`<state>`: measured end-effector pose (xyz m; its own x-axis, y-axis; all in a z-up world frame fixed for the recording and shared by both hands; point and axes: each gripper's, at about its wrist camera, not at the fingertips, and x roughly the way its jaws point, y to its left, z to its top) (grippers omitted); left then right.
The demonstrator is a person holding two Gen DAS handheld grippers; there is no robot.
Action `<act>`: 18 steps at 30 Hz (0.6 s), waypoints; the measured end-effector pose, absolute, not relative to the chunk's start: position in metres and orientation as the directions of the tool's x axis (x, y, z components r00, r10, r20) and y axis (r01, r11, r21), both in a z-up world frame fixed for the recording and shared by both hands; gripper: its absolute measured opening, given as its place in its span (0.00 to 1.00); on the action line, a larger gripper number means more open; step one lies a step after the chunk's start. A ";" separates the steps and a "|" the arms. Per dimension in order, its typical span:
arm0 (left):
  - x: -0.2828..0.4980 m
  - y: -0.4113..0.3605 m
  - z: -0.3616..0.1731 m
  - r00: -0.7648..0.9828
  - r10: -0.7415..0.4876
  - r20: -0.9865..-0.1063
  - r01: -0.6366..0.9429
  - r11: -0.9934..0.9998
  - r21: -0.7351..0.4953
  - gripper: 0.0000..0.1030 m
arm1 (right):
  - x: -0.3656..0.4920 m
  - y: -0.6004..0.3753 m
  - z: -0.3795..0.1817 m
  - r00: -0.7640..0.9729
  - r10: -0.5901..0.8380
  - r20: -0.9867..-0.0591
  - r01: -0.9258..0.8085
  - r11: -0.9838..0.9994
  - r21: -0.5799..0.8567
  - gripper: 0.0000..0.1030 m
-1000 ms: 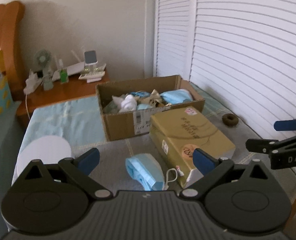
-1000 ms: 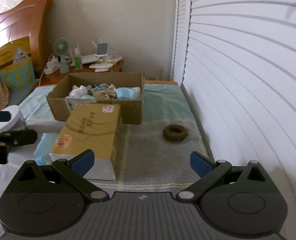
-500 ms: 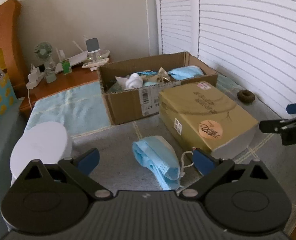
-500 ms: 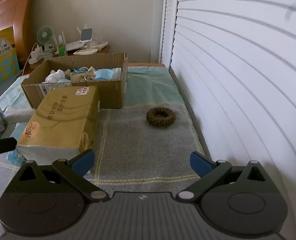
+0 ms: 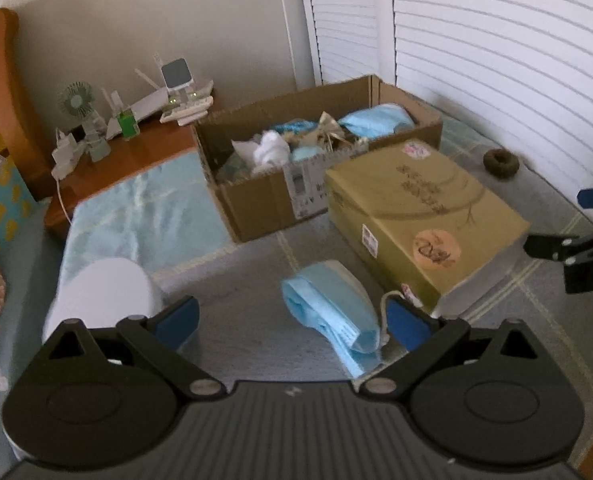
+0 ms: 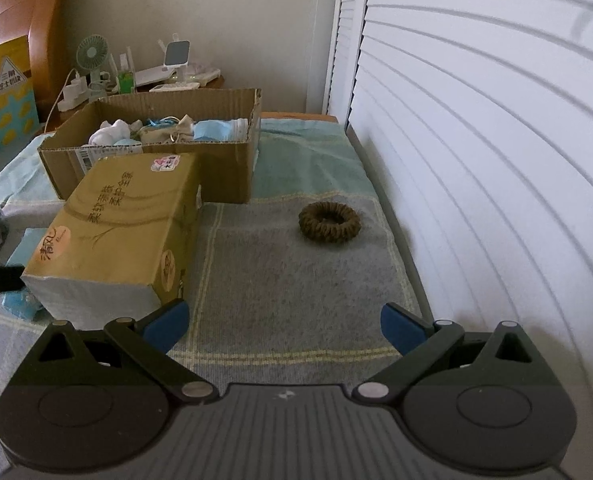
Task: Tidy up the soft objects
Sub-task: 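Lower the left gripper onto the blue face mask and close on it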
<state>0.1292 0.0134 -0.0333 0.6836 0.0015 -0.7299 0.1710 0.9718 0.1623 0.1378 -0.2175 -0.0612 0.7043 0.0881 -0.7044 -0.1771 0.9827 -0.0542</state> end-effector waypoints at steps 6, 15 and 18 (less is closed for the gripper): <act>0.117 0.022 -0.010 0.674 -0.034 -0.738 0.184 0.975 0.123 1.00 | 0.130 -0.220 -0.061 0.706 0.120 -0.698 -0.195 0.980 -0.028 1.00; 0.123 0.023 -0.041 0.671 -0.001 -0.741 0.104 0.990 0.093 1.00 | 0.127 -0.228 -0.059 0.713 0.131 -0.688 -0.186 0.983 -0.005 1.00; 0.128 0.021 -0.052 0.662 -0.004 -0.750 0.108 0.990 0.090 0.99 | 0.126 -0.229 -0.059 0.718 0.127 -0.684 -0.183 0.983 -0.010 1.00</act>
<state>0.1276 0.0214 -0.0520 0.6616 -0.0035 -0.7499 0.1077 0.9901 0.0903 0.1259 -0.2294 -0.0587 0.7182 0.1267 -0.6842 -0.1827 0.9831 -0.0097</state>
